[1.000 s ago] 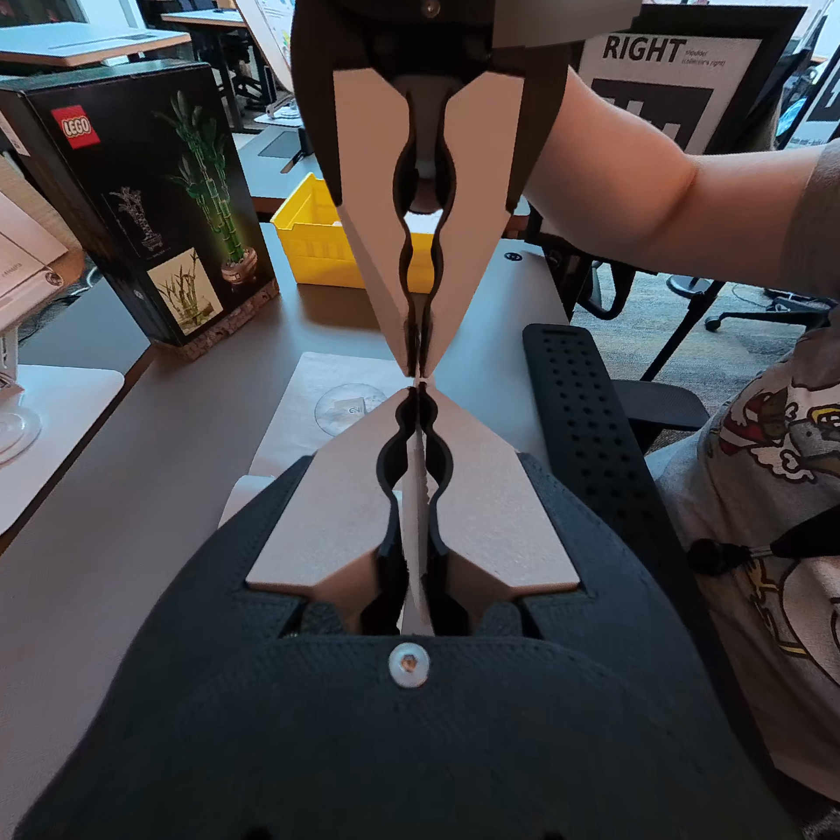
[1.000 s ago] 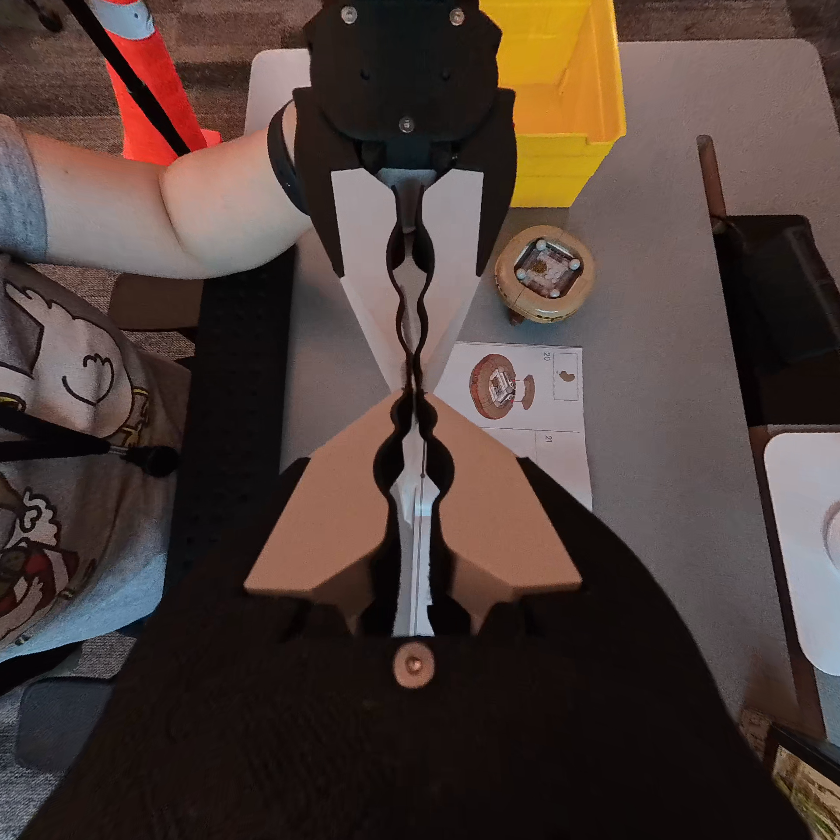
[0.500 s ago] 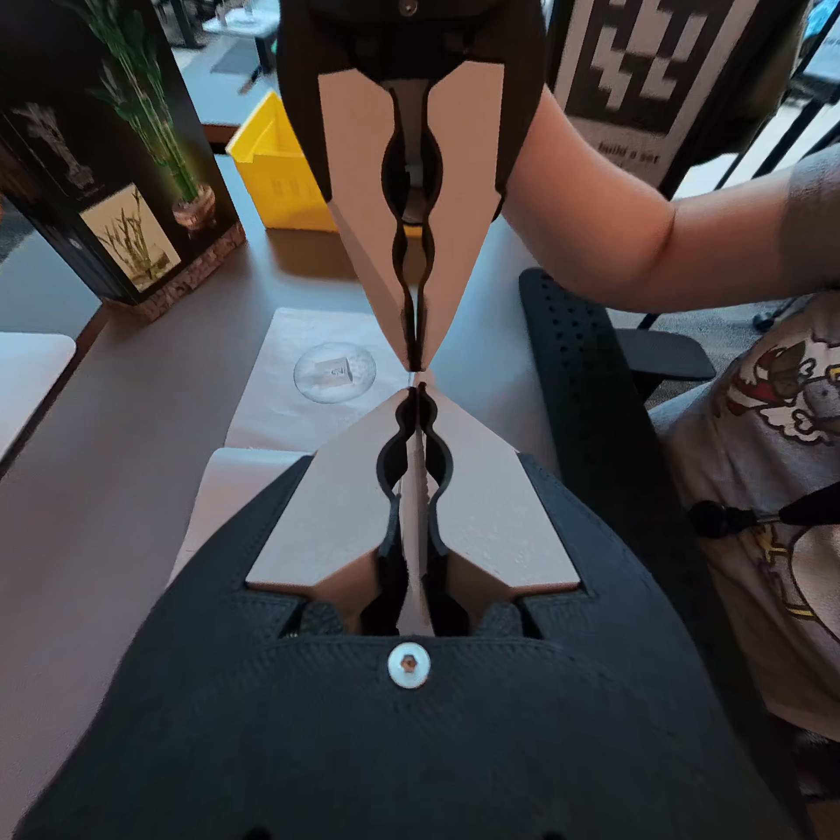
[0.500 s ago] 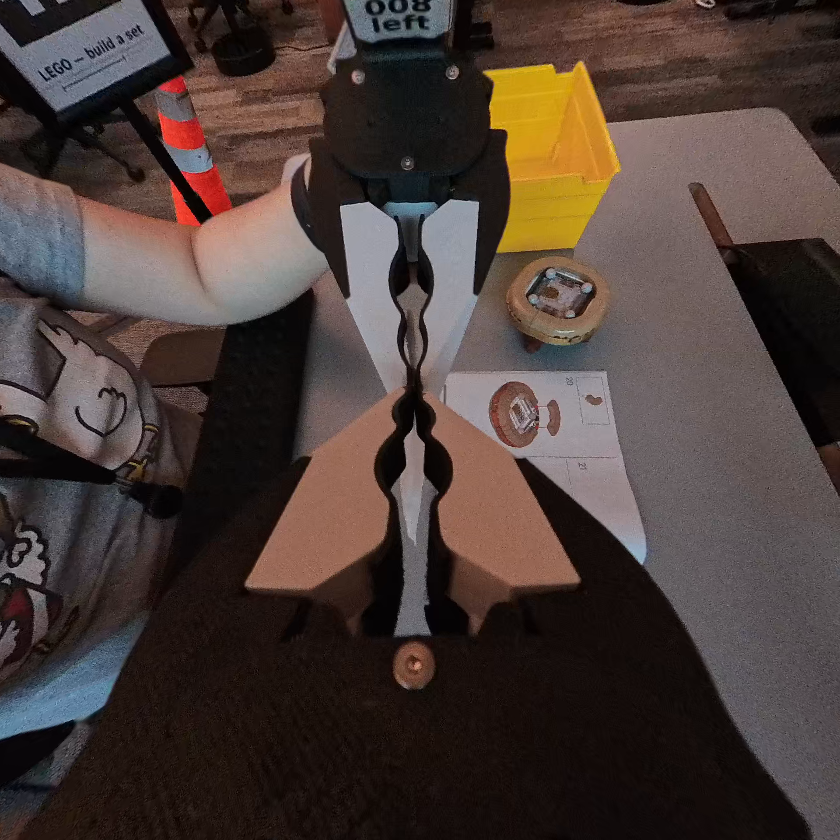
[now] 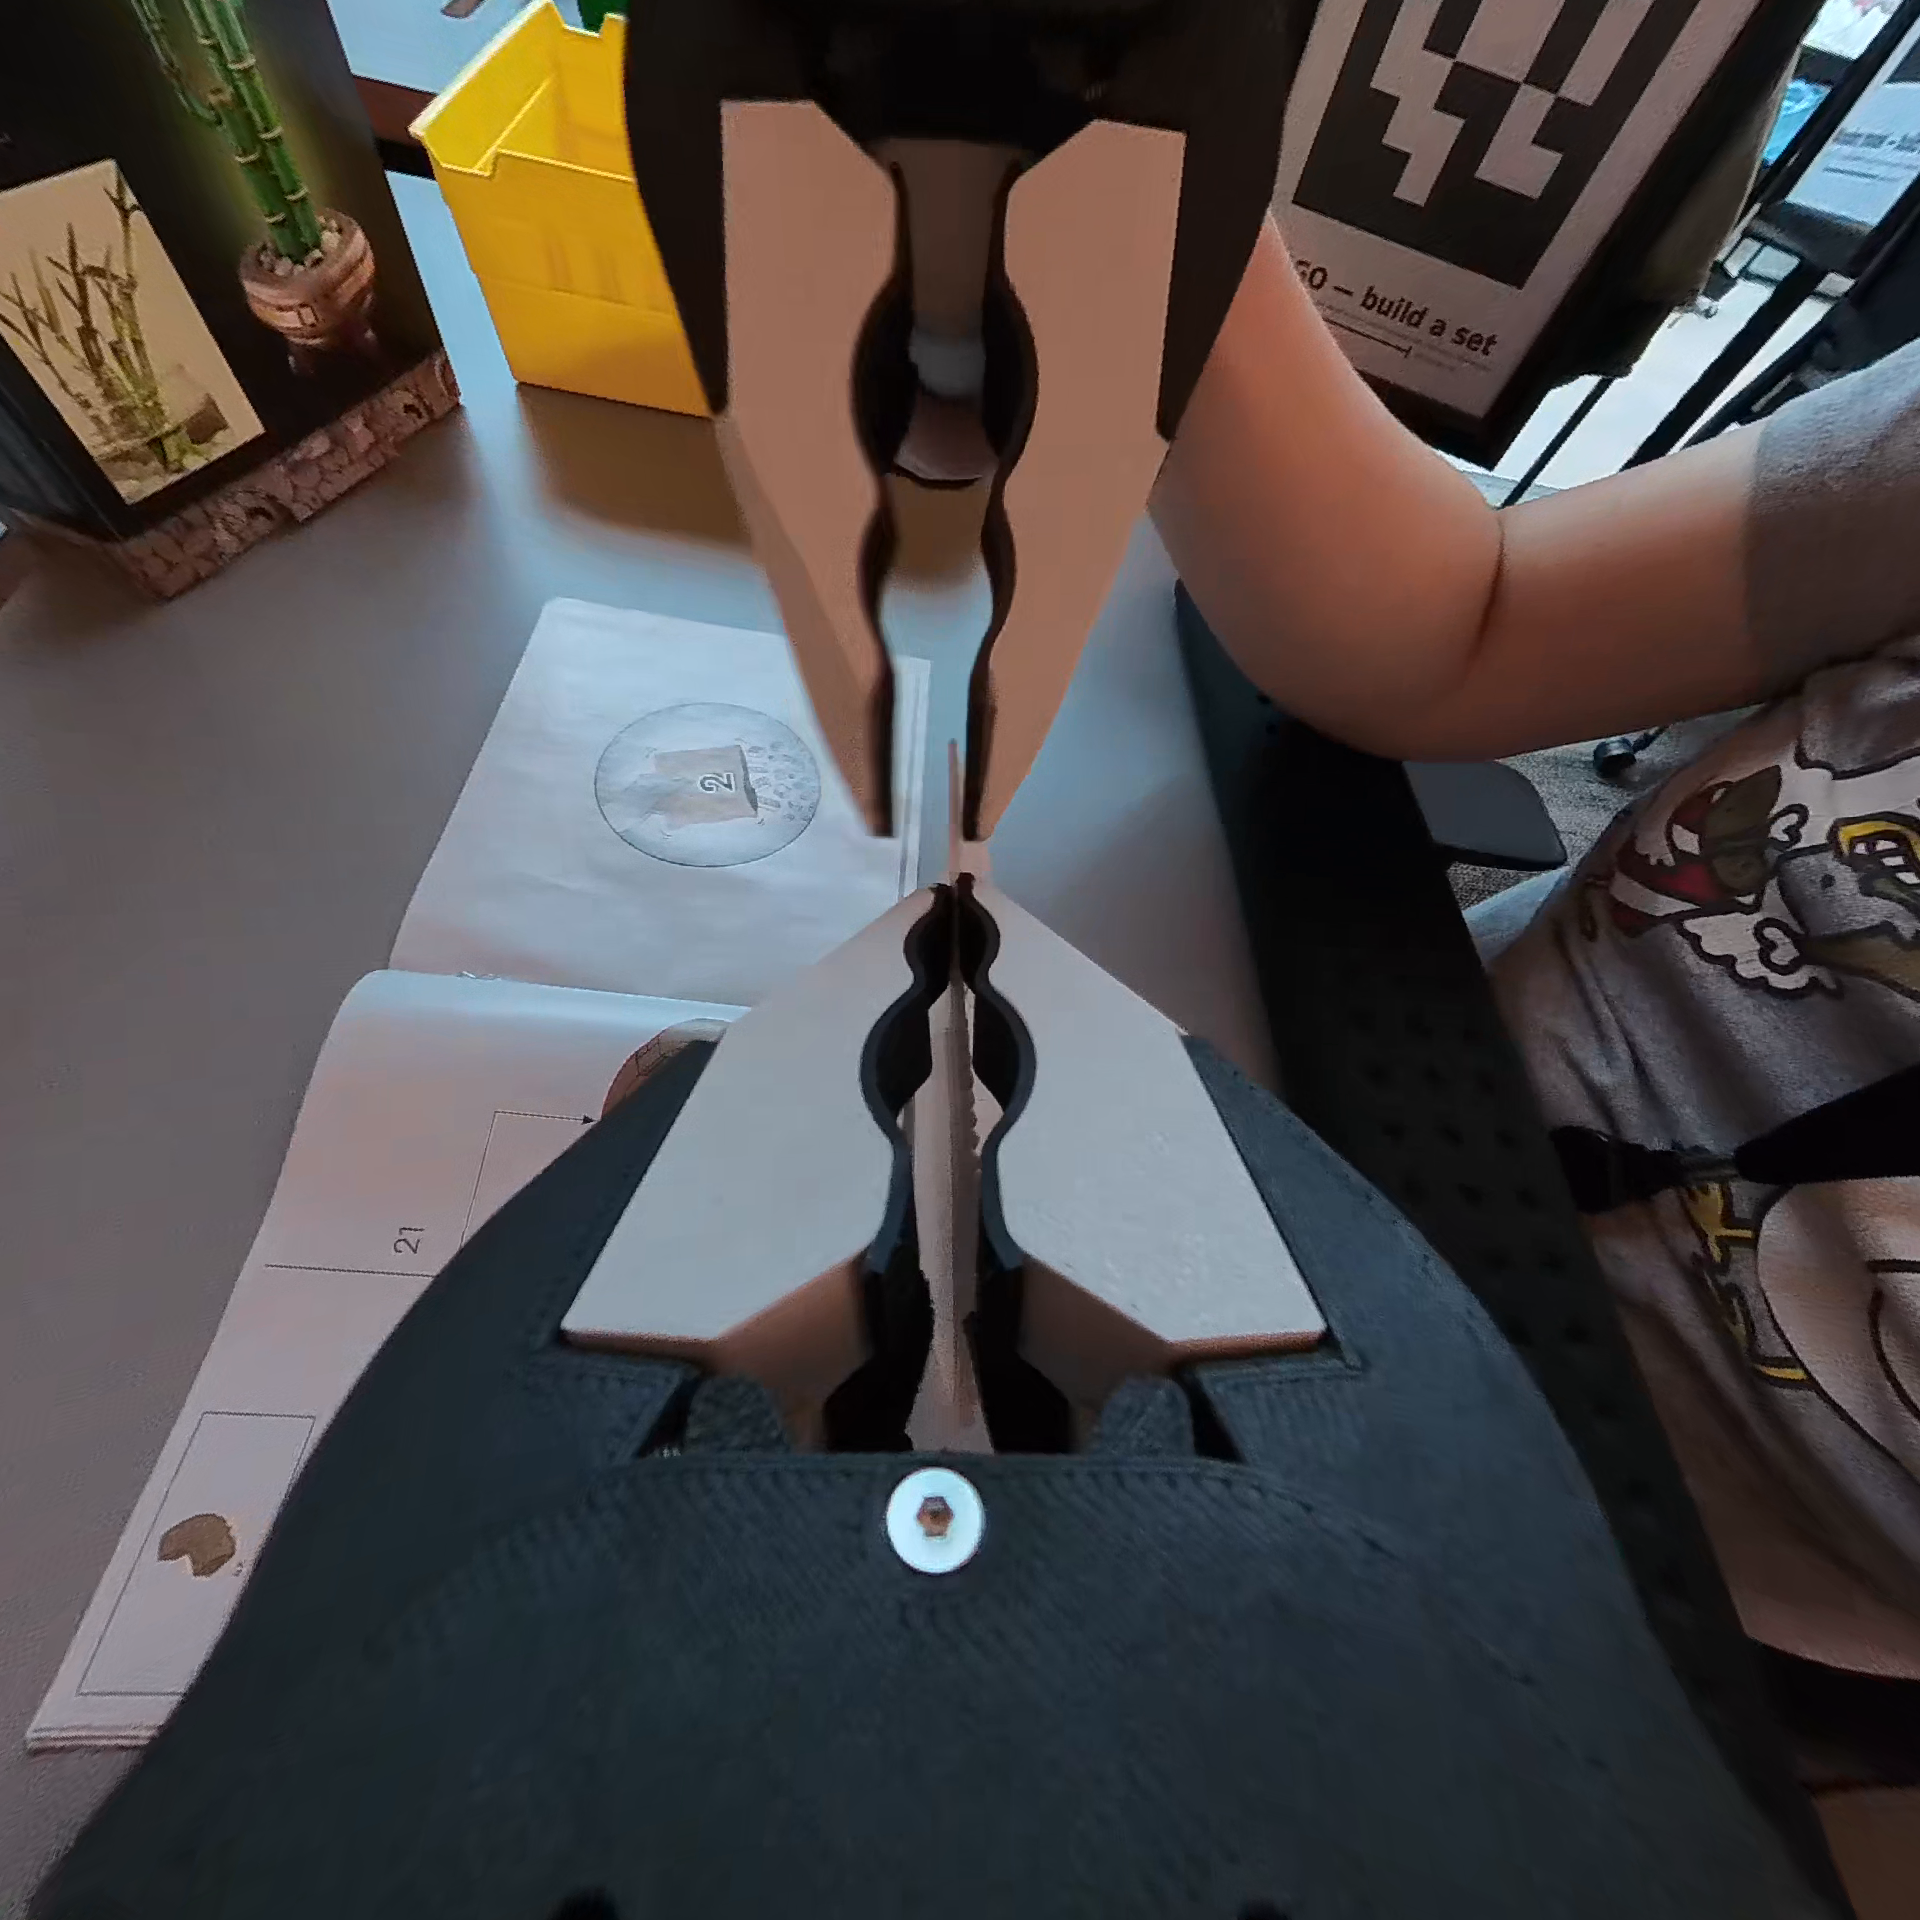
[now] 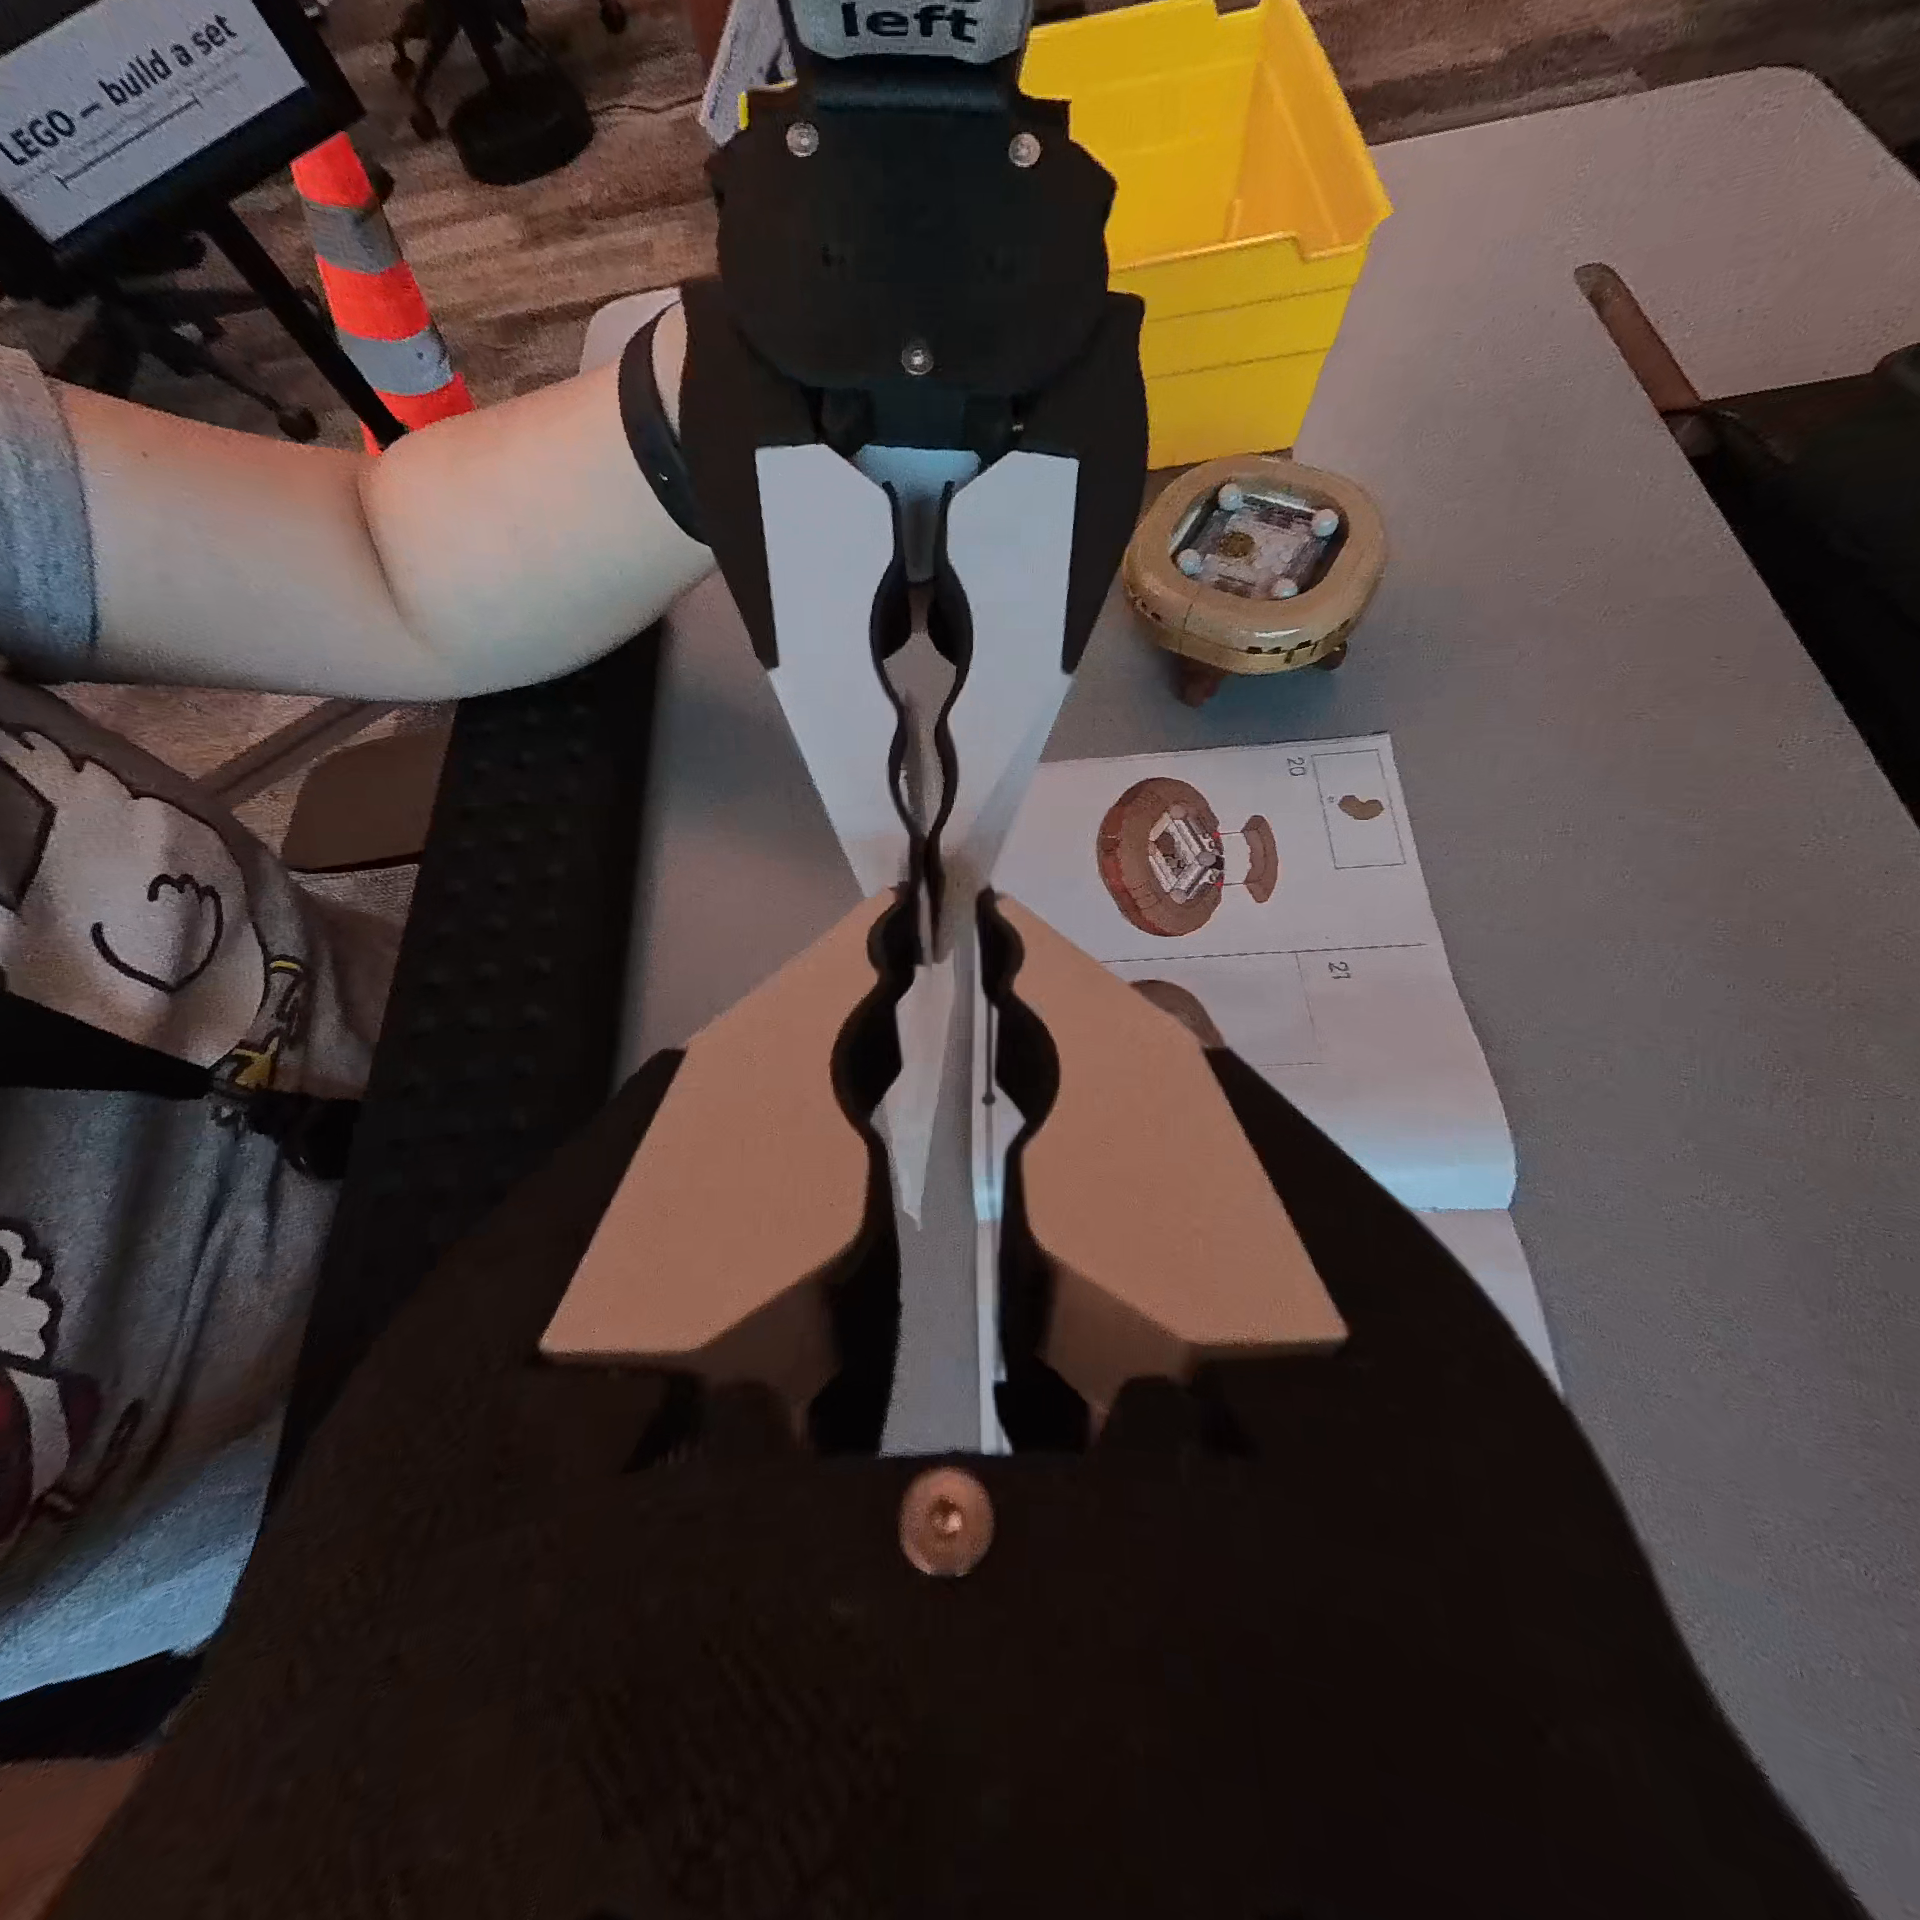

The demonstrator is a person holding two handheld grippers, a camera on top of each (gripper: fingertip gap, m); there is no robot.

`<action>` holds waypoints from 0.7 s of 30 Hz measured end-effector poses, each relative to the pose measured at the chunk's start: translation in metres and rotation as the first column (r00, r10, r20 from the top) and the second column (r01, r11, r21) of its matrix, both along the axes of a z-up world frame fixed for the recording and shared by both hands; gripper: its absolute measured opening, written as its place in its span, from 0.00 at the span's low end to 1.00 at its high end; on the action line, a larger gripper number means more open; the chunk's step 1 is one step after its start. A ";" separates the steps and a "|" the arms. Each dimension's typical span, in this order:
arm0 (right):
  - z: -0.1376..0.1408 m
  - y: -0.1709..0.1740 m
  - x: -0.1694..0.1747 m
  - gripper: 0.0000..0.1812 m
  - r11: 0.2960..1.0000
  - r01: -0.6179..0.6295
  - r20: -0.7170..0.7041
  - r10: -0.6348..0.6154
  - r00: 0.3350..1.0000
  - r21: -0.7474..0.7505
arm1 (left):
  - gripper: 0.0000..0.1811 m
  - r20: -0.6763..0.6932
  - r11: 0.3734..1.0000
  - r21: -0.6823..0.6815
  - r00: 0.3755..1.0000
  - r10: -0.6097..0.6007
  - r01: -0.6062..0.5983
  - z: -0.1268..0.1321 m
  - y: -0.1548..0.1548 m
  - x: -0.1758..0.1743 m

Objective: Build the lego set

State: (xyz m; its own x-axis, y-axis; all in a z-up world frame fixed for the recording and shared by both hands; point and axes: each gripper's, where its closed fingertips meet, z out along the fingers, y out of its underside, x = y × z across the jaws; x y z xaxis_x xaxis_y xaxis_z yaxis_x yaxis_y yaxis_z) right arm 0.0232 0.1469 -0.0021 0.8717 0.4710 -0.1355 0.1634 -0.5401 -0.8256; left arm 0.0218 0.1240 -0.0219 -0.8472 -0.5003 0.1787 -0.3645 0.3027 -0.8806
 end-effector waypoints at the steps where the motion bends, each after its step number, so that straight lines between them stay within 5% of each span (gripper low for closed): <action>1: 0.000 -0.002 -0.003 0.01 1.000 -0.022 -0.015 0.022 1.000 -0.006 | 0.00 -0.002 1.000 0.001 1.000 0.003 -0.003 0.000 0.000 0.000; 21: -0.001 -0.002 0.003 0.00 1.000 -0.011 -0.100 0.012 0.995 0.011 | 0.01 0.177 0.996 0.059 0.983 0.052 -0.063 0.011 0.006 0.007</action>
